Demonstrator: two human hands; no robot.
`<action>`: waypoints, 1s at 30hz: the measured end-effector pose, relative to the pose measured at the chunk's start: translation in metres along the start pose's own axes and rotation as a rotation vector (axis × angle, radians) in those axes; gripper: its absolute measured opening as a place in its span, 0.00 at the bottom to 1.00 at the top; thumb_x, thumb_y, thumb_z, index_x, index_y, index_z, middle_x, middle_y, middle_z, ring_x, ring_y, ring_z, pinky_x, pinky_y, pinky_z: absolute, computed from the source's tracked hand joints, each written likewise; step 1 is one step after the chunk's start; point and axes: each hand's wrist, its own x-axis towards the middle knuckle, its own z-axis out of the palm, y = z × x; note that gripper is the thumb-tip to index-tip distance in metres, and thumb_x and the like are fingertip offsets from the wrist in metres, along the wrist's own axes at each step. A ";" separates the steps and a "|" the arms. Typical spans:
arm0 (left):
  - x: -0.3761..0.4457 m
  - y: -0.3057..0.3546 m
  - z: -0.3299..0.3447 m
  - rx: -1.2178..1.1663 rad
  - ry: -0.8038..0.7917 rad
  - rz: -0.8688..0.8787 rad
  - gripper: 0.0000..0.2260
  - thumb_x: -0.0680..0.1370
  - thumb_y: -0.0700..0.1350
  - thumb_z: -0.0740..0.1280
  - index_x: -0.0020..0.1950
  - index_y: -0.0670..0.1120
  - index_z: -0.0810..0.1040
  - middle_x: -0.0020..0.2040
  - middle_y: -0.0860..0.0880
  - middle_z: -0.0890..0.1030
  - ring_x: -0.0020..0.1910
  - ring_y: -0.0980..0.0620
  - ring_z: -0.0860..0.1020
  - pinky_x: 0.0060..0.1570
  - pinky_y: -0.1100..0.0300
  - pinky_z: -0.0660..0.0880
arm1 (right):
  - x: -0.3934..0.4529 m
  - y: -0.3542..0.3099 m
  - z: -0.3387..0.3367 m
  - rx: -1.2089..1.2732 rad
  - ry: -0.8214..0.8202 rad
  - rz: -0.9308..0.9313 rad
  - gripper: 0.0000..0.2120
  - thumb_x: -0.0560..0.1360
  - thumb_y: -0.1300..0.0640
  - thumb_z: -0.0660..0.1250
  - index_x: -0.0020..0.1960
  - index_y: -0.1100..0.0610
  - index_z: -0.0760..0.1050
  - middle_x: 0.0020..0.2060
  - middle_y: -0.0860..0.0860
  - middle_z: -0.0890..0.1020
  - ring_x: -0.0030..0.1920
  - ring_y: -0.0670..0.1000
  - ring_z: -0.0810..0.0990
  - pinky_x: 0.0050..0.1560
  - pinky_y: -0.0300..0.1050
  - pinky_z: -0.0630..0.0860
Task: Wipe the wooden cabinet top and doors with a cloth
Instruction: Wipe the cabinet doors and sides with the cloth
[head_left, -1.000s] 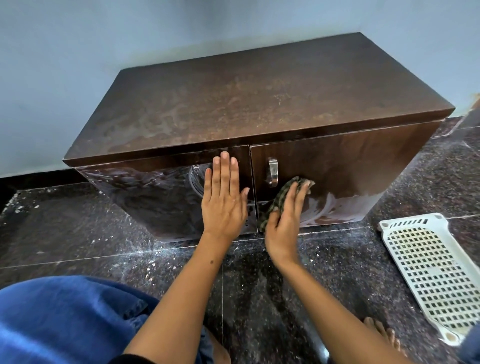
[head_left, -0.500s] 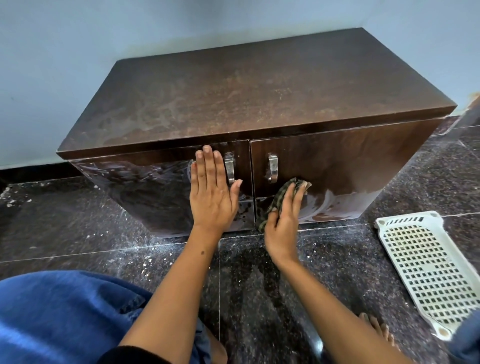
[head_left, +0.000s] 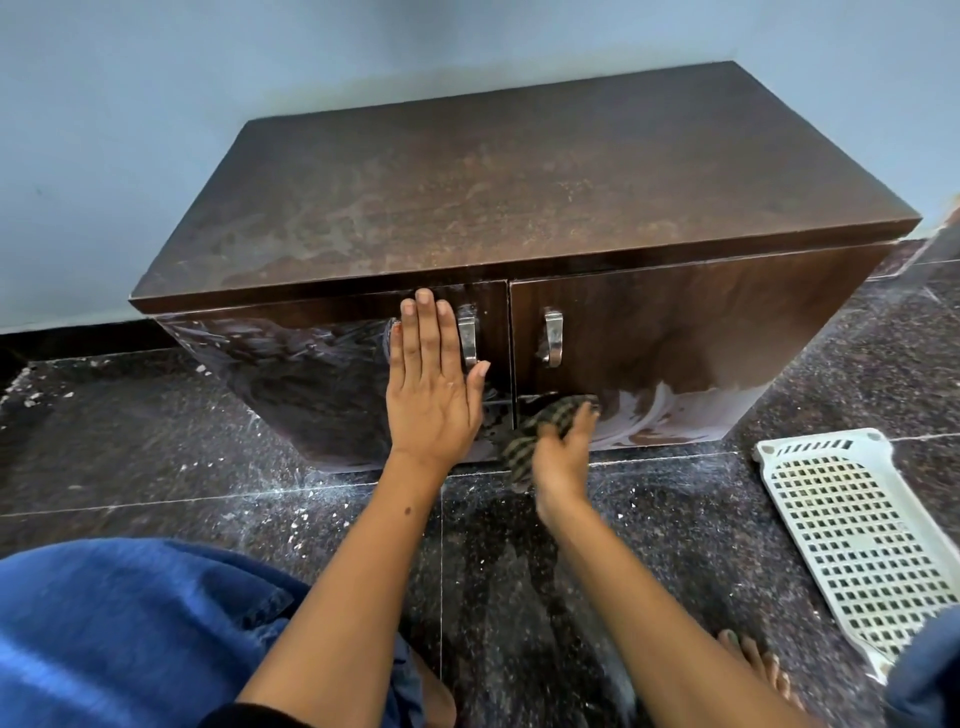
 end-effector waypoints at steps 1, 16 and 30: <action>0.000 0.001 0.000 0.000 -0.006 -0.003 0.34 0.81 0.53 0.52 0.74 0.40 0.33 0.75 0.42 0.32 0.74 0.46 0.32 0.75 0.50 0.39 | 0.008 -0.005 -0.006 0.050 0.055 0.044 0.30 0.80 0.64 0.55 0.77 0.55 0.44 0.77 0.49 0.44 0.76 0.48 0.46 0.76 0.46 0.45; 0.004 0.008 -0.002 -0.002 -0.004 -0.025 0.32 0.81 0.52 0.53 0.74 0.33 0.45 0.74 0.35 0.48 0.75 0.37 0.40 0.75 0.49 0.38 | 0.002 -0.029 0.003 0.190 0.166 -0.027 0.29 0.80 0.63 0.56 0.77 0.52 0.49 0.75 0.50 0.54 0.72 0.48 0.59 0.64 0.34 0.56; 0.006 0.014 -0.007 -0.014 -0.006 -0.034 0.31 0.81 0.50 0.55 0.73 0.30 0.50 0.73 0.30 0.54 0.73 0.33 0.53 0.73 0.45 0.44 | -0.006 -0.027 0.010 0.117 0.085 -0.107 0.30 0.81 0.62 0.55 0.77 0.49 0.46 0.77 0.48 0.47 0.75 0.47 0.47 0.66 0.35 0.46</action>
